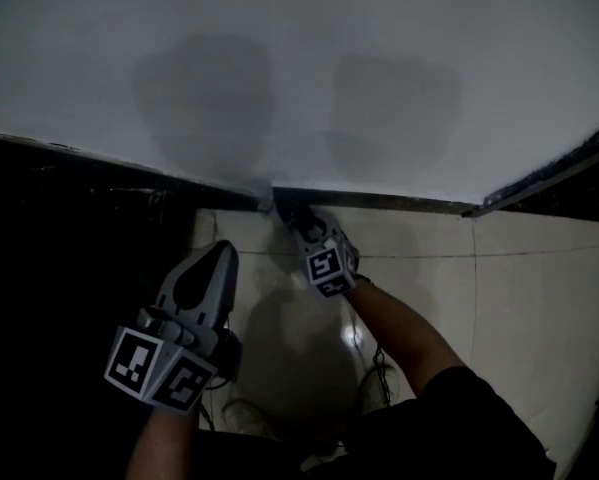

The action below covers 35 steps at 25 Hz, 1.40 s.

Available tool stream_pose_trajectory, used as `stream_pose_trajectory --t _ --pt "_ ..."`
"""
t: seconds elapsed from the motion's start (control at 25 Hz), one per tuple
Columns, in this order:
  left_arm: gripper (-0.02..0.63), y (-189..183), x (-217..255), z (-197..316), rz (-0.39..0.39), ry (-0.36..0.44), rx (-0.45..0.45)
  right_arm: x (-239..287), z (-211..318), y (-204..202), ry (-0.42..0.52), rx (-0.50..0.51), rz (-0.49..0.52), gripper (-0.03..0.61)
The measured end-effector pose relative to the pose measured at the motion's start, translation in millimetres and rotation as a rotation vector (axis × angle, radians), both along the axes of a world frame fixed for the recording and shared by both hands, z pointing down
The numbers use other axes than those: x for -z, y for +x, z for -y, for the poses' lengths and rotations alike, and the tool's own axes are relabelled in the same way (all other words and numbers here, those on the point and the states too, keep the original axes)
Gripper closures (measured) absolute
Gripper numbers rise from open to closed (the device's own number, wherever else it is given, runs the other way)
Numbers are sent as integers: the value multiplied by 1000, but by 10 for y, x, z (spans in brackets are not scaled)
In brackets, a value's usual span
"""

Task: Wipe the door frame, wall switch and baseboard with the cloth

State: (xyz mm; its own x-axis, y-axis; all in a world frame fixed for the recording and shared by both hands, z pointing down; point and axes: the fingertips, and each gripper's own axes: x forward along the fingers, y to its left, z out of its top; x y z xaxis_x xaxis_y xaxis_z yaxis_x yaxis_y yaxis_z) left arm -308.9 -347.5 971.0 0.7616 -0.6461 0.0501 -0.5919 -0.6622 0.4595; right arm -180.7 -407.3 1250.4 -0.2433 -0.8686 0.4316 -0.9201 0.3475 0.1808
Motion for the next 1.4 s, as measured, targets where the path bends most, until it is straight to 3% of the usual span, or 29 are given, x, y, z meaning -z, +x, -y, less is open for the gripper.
stream_pose_trajectory --t 0.32,0.52,0.72,1.16,1.4 --pt "621 212 -77 -24 22 -22 -52 -136 322 -298 -9 26 4 494" --pt "621 350 -61 -85 62 -20 -65 -214 293 -102 -34 -14 51 494" --pt "621 336 -162 -69 42 -43 -75 -267 276 2 -18 -15 19 494" --pt "621 598 -320 -153 140 6 -184 -180 108 454 -17 -57 -60 494" --pt "621 791 -349 -224 146 12 -206 -114 -48 792 -11 -86 -74 494"
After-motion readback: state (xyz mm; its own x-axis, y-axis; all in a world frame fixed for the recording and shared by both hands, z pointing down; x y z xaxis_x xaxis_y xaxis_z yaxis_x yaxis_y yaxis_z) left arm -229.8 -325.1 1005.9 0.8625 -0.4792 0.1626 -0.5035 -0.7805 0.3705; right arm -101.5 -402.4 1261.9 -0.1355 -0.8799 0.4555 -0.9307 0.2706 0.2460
